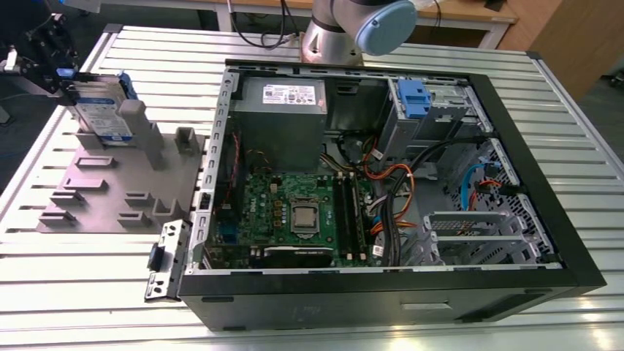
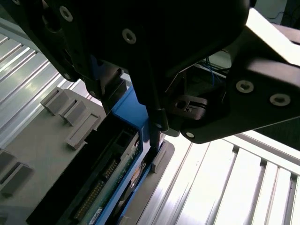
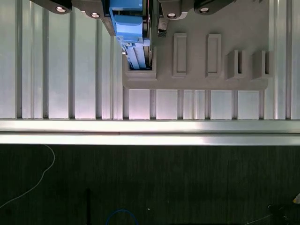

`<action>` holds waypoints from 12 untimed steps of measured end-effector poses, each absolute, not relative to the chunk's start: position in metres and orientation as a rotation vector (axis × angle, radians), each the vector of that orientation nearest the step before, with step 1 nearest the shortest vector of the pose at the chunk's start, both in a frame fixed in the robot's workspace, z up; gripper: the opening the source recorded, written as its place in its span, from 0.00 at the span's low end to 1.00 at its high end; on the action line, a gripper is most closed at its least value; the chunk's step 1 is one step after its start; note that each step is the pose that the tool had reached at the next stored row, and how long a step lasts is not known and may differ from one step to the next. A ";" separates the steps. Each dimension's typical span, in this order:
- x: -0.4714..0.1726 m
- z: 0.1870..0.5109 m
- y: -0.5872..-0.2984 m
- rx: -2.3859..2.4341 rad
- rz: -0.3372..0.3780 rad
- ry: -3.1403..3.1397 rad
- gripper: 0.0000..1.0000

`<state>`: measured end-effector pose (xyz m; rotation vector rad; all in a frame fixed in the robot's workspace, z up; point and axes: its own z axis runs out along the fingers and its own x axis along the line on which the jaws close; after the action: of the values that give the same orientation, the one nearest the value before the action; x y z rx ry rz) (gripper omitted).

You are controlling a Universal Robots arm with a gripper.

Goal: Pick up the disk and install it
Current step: 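Pick up the disk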

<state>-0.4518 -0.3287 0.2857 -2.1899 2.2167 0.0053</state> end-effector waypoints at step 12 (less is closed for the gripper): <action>-0.452 0.286 -0.329 -2.190 0.005 2.217 0.36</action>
<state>-0.4518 -0.3287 0.2857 -2.1897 2.2170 0.0053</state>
